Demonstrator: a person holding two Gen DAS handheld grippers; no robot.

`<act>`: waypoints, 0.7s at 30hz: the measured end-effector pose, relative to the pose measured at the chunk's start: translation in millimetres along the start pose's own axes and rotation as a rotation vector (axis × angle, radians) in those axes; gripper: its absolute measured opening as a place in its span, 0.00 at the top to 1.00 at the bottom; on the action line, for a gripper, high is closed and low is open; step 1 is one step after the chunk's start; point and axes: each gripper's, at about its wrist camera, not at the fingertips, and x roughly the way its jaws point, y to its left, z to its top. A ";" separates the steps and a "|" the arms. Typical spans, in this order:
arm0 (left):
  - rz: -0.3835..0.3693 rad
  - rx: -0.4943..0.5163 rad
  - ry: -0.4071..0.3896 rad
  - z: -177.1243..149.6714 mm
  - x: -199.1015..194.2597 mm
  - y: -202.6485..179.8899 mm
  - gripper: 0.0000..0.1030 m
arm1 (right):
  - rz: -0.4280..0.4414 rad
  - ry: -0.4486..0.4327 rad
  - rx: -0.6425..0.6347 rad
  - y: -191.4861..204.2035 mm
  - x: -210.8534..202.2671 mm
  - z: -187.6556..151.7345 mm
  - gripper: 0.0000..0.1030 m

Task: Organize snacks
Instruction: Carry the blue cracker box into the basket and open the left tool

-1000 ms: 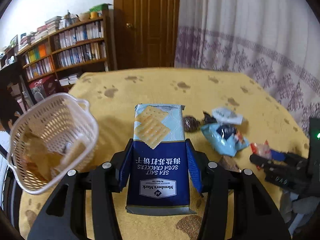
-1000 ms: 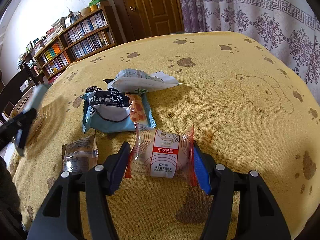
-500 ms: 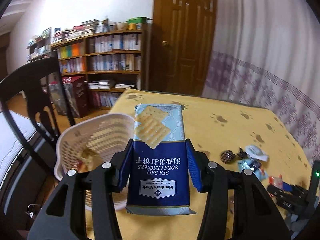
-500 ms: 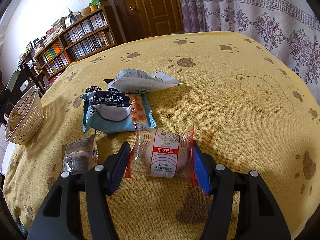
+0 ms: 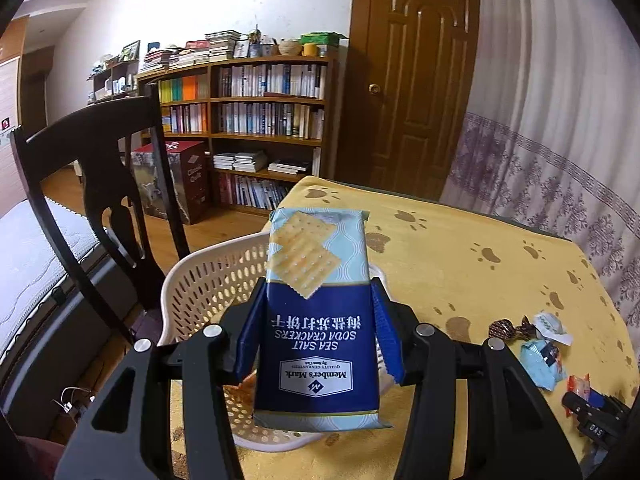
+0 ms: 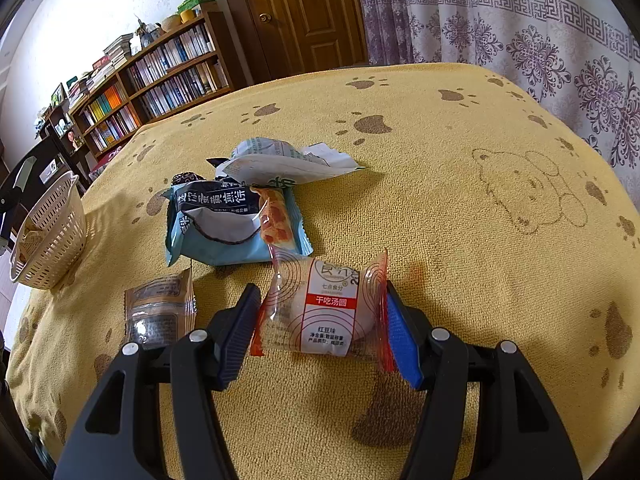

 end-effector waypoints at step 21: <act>0.035 -0.025 -0.044 0.7 -9.2 4.0 0.10 | 0.001 0.000 0.000 0.1 0.0 0.0 0.40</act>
